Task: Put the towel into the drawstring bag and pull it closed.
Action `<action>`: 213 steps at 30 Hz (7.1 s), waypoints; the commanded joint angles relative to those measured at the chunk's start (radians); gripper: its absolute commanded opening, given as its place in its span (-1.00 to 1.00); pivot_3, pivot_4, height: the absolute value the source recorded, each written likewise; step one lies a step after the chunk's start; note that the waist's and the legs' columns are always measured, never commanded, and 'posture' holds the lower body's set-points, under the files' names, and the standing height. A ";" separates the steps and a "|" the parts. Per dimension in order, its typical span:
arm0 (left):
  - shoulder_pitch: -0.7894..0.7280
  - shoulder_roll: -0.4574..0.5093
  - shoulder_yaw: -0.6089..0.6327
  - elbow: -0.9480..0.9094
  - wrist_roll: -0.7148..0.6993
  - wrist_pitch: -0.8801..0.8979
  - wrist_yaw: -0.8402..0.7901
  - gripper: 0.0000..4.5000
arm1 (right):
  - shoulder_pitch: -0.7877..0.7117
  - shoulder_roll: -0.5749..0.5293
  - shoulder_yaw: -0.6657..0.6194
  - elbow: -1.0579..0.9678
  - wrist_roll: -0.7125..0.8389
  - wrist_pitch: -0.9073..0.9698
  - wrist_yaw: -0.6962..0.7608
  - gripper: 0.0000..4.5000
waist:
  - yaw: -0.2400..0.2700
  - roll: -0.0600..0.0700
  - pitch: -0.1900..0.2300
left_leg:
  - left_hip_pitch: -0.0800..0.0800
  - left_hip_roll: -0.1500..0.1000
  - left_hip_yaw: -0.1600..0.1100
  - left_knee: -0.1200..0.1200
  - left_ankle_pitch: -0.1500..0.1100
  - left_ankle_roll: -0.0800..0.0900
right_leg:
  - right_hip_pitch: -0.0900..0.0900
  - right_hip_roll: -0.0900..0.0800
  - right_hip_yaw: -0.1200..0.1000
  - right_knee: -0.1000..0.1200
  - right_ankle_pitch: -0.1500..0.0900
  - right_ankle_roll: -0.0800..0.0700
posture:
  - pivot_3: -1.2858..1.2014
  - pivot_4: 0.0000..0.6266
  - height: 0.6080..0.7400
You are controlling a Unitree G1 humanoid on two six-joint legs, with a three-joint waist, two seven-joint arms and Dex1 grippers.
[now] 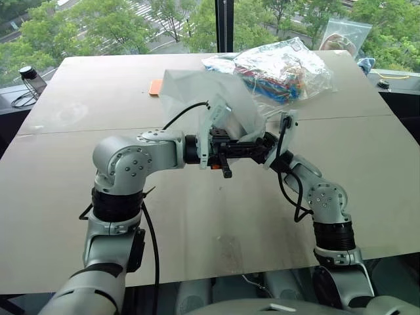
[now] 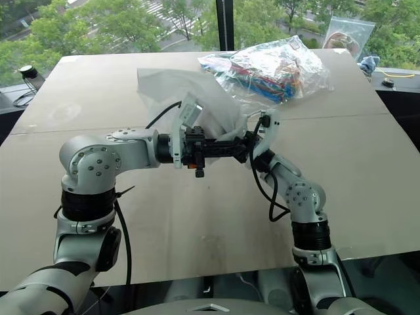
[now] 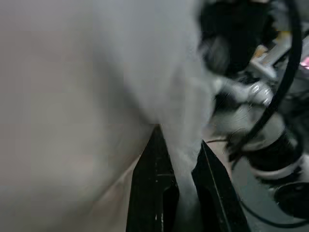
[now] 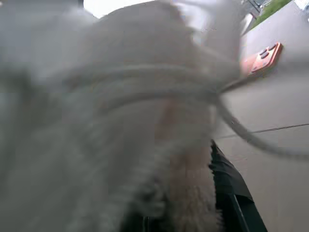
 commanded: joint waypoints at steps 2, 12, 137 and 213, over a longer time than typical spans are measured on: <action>0.004 -0.003 0.038 0.007 -0.029 0.004 0.009 -1.00 | 0.015 0.015 0.044 -0.046 -0.003 -0.014 0.082 -0.99 | 0.001 0.000 0.000 | 0.000 0.000 0.000 0.000 0.000 0.000 | 0.000 0.000 0.000 0.000 0.000 0.000 | 0.03 -0.52 1.00; 0.122 0.165 0.004 0.005 -0.019 0.069 -0.063 -1.00 | 0.182 -0.200 -0.030 -0.279 0.016 0.145 0.020 0.65 | 0.005 0.001 0.000 | -0.001 0.000 0.000 0.000 0.000 0.000 | 0.000 0.000 -0.001 0.000 0.000 0.000 | 0.03 -0.52 1.00; -0.464 -0.089 -0.353 1.089 0.546 -0.420 -0.435 -1.00 | 0.221 -0.382 0.114 -0.154 0.240 -0.011 -0.323 -0.97 | 0.007 0.003 0.004 | -0.019 -0.006 -0.011 0.005 0.001 0.000 | -0.016 -0.002 -0.005 0.003 -0.001 0.000 | 0.03 -0.52 1.00; 0.003 0.606 -0.322 0.206 0.584 -0.662 -0.793 -1.00 | 0.279 -0.722 -0.063 -0.520 0.112 0.357 0.283 0.99 | 0.033 0.003 0.003 | -0.018 -0.006 -0.016 0.017 0.000 0.000 | -0.011 -0.001 -0.007 0.010 -0.001 0.000 | 0.03 -0.52 1.00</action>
